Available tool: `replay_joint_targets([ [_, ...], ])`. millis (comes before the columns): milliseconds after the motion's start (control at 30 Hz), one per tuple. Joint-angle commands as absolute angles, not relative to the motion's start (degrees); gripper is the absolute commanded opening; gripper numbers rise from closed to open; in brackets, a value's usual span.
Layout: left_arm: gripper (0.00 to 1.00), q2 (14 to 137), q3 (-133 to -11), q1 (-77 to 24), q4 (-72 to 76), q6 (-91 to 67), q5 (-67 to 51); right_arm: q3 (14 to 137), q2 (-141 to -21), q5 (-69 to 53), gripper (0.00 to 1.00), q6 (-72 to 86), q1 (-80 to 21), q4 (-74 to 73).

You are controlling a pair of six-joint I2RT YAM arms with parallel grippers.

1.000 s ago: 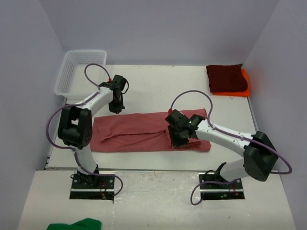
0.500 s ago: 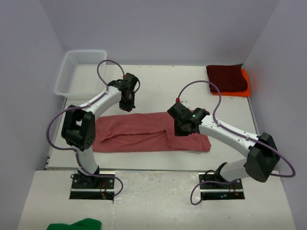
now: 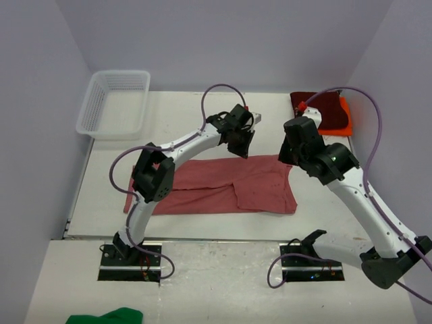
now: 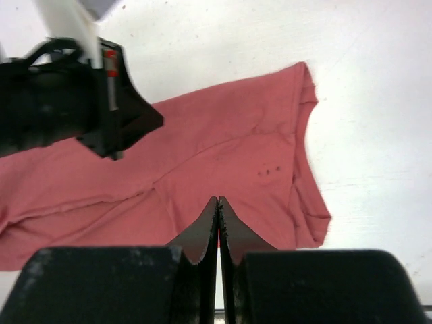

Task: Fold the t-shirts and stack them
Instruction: Rotate the tshirt 90 degrees

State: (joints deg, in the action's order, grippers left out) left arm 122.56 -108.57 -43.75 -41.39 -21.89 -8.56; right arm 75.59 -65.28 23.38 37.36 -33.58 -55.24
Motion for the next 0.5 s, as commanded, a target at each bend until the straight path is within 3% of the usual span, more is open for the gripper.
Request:
replay_joint_targets([
  [0,0.00,128.9,-115.1,-44.9,-39.8,-19.6,-18.2,78.7,-62.5,26.5,0.00,34.7,-32.6,-60.9],
  [467,0.00,138.9,-116.1,-51.8,-36.1,-16.4,-23.2,76.0,-57.5,24.0,0.00,34.1,-30.8,-62.1],
])
